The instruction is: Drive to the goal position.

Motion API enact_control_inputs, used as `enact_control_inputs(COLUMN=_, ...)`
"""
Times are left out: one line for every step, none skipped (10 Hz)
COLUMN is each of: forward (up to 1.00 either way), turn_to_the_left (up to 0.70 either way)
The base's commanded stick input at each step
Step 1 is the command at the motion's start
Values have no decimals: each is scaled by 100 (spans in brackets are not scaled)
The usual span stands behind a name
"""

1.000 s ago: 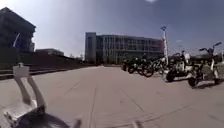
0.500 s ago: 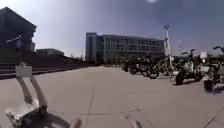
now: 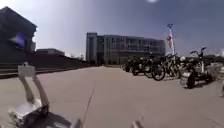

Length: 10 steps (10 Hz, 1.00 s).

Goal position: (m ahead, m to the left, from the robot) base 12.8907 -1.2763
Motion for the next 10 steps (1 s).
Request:
enact_control_inputs(forward=100, turn_to_the_left=0)
enact_control_inputs(forward=100, turn_to_the_left=-40)
enact_control_inputs(forward=100, turn_to_the_left=-40)
enact_control_inputs(forward=100, turn_to_the_left=-18)
enact_control_inputs(forward=100, turn_to_the_left=0)
enact_control_inputs(forward=100, turn_to_the_left=0)
enact_control_inputs(forward=100, turn_to_the_left=0)
enact_control_inputs(forward=100, turn_to_the_left=0)
enact_control_inputs(forward=100, turn_to_the_left=0)
enact_control_inputs(forward=100, turn_to_the_left=0)
